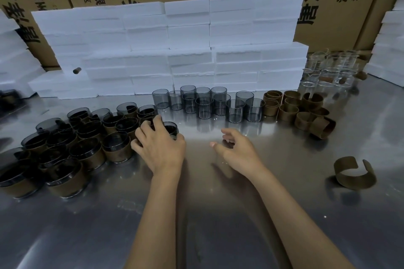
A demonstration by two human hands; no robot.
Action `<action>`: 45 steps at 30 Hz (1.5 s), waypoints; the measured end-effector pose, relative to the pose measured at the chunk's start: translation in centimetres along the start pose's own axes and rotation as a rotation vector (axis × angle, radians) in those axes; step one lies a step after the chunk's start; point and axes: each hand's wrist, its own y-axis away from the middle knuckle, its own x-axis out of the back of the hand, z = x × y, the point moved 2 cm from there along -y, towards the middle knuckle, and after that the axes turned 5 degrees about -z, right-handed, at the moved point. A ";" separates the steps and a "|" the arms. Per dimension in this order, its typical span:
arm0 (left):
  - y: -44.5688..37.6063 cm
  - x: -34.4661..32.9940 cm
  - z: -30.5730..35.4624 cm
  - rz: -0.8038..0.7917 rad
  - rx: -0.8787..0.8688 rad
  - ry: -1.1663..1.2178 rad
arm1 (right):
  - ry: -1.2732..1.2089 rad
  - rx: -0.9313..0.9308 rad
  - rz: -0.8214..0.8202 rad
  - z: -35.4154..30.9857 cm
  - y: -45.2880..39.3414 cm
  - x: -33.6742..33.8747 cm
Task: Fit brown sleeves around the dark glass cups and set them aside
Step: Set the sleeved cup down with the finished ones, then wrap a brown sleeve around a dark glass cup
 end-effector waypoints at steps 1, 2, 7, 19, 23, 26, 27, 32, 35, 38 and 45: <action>-0.1 0.0 -0.2 0.010 0.000 -0.004 | -0.006 -0.001 0.009 0.0 -0.1 0.1; -0.2 0.0 -0.4 0.024 0.005 -0.005 | -0.007 -0.003 0.023 0.1 -0.3 0.3; -1.0 0.1 -2.0 0.087 0.057 0.034 | 0.058 -0.033 0.157 0.9 -0.6 1.8; 2.7 -2.6 4.8 -0.040 -0.421 0.205 | 0.090 -0.097 0.336 2.1 -1.1 3.9; 3.7 -6.2 8.2 -0.288 -0.573 0.267 | -0.023 -0.094 0.453 2.1 -1.1 3.9; 2.6 -8.1 10.4 -0.331 -0.534 0.301 | -0.134 -0.107 0.533 1.8 -1.2 4.0; 2.0 -8.6 10.9 -0.327 -0.502 0.305 | -0.159 -0.104 0.544 1.7 -1.2 4.1; -0.1 -10.7 12.2 -0.346 -0.349 0.362 | -0.170 -0.104 0.559 1.8 -1.7 4.5; -0.5 -10.5 12.2 -0.301 -0.327 0.483 | -0.161 -0.106 0.581 1.8 -1.9 4.8; -0.6 -9.3 11.8 -0.314 -0.282 0.721 | -0.197 -0.084 0.595 1.7 -2.1 5.1; 0.6 -4.7 9.2 -0.739 0.062 1.386 | -0.616 -0.051 0.282 0.5 -2.0 5.1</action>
